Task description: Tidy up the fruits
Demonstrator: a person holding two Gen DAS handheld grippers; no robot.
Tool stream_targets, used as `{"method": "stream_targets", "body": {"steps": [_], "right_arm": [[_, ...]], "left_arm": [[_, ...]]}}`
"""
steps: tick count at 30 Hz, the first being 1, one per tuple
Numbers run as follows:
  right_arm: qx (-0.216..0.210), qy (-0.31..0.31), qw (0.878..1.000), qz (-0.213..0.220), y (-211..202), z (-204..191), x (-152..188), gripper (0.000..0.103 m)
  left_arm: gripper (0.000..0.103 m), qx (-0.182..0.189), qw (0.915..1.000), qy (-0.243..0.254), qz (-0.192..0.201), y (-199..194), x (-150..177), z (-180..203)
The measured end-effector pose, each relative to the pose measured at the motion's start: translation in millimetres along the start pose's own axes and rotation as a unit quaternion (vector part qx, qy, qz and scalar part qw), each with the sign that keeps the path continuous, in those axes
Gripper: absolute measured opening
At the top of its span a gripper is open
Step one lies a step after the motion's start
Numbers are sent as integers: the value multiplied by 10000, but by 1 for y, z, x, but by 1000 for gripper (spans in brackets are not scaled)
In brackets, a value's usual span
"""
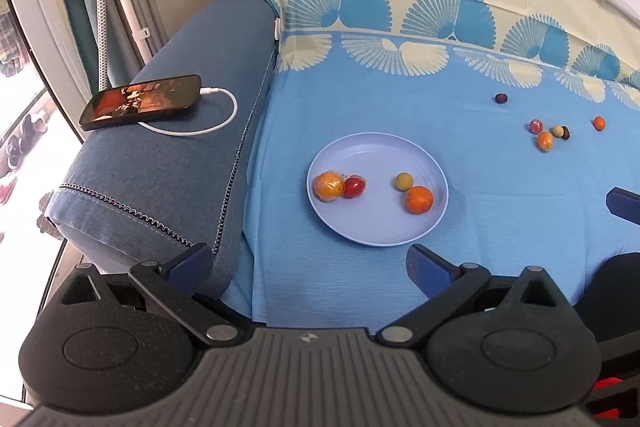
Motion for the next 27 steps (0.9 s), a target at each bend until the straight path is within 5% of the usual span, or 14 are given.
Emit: {"method": "stream_targets", "body": {"steps": [27], "right_arm": [[-42, 67, 9998, -206, 10, 2, 5, 102]], "left_arm": [[103, 62, 9998, 24, -175, 14, 2, -2]]}}
Point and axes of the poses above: each gripper's, at about its wrist camera, not at the fingertips, and y roughly the way its jaws point, z to its right, x to its underside, the point moved 6 cm from there along y, roughly the way its jaws point, and after that the axes turned 2 degrees about x, right-handed, at the moved point
